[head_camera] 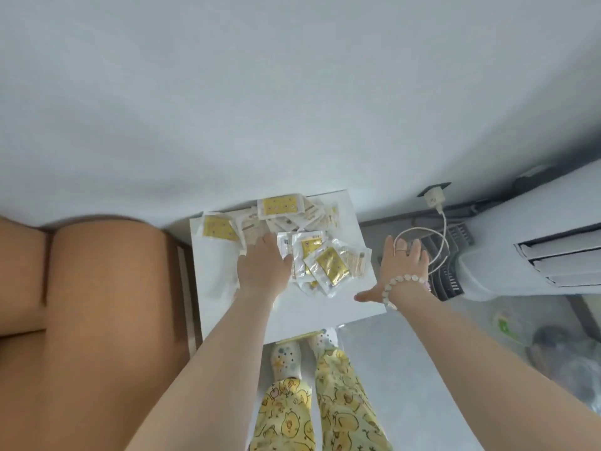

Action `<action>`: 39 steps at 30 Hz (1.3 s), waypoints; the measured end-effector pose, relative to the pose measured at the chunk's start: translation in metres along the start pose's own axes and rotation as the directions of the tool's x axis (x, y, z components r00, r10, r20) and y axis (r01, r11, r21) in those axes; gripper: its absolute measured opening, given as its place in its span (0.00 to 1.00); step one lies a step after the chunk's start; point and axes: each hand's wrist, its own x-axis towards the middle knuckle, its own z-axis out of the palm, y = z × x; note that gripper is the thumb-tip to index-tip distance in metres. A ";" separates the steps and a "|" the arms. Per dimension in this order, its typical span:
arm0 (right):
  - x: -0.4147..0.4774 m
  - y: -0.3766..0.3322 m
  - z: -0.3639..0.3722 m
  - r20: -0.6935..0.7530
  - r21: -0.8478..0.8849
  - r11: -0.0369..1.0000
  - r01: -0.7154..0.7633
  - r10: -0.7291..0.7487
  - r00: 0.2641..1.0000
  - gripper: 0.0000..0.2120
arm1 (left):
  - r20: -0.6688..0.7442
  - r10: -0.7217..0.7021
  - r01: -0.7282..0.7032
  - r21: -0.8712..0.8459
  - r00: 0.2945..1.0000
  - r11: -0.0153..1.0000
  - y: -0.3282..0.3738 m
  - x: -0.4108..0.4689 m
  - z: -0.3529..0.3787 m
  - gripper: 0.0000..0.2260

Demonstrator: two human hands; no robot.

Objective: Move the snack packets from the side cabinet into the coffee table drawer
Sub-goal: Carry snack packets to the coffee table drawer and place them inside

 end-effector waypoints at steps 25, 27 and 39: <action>0.167 -0.075 0.126 0.097 0.415 0.901 -0.124 0.092 0.991 0.51 | 0.107 -0.589 0.570 -0.436 0.801 0.696 0.049 0.121 0.151 0.50; 0.166 -0.074 0.129 0.124 0.433 0.886 -0.166 0.124 0.985 0.51 | 0.092 -0.590 0.559 -0.461 0.802 0.689 0.049 0.120 0.153 0.48; 0.145 -0.050 0.141 0.231 0.271 0.941 -0.204 0.142 0.963 0.29 | 0.119 -0.720 0.542 -0.744 0.684 0.391 0.041 0.095 0.152 0.35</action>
